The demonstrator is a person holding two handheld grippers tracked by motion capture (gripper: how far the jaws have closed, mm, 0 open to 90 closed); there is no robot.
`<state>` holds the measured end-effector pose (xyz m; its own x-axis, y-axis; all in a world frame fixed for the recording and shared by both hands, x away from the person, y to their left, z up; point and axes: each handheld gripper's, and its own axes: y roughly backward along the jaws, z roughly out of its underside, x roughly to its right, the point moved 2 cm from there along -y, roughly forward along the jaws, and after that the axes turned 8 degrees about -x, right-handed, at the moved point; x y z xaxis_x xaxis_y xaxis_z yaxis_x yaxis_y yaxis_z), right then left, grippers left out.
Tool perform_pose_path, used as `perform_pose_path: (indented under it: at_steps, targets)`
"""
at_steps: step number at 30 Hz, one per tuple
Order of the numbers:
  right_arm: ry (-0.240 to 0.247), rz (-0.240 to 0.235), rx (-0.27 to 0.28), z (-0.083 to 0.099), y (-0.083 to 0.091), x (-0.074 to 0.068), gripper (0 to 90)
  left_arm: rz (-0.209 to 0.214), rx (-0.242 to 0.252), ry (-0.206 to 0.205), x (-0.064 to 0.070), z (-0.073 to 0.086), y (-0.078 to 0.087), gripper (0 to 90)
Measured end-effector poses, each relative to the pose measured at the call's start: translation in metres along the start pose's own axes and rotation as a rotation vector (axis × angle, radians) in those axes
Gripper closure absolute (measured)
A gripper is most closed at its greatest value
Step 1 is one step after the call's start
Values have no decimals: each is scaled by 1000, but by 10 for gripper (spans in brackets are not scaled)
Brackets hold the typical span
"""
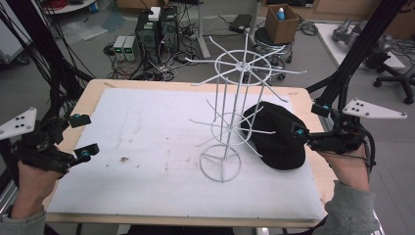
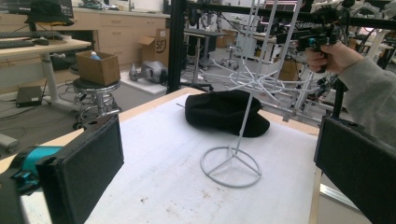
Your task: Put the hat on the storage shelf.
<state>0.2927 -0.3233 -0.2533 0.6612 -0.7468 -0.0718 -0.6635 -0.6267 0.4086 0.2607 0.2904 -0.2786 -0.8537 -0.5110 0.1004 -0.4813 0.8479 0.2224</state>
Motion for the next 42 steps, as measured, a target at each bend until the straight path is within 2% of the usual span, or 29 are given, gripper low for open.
perform_pose_path:
  at_steps: [3, 7, 8, 10, 13, 14, 15, 19, 25, 30, 42]
  targets:
    - [-1, 4, -7, -2, -4, 4, 7, 3, -3, 7, 0, 2, 0, 17]
    - [-8, 27, -26, -7, -15, 15, 7, 2, -11, 5, 1, 5, 0, 17]
    - [4, 46, -33, -9, -20, 20, 7, 2, -12, 4, 1, 5, 0, 17]
    - [7, 73, -24, -11, -23, 25, 7, 0, -15, 4, 2, 6, 0, 17]
    - [6, 87, -14, -12, -28, 33, 7, -6, -23, 5, 3, 8, 1, 17]
    - [-1, 86, -32, -12, -34, 39, 7, -7, -21, 6, 3, 8, 1, 17]
    - [-1, 86, -32, -12, -34, 39, 7, -8, -25, 7, 4, 9, 2, 17]
    - [-9, 84, -90, -10, -49, 47, 7, -18, -36, 10, 5, 13, 3, 17]
    - [-17, 73, -128, -11, -72, 59, 7, -35, -46, 15, 6, 17, 9, 17]
    - [-28, 73, -170, -8, -86, 69, 7, -46, -33, 27, 5, 18, 17, 17]
    - [1, 78, -250, 9, -117, 81, 7, -37, -57, 25, 6, 22, 11, 17]
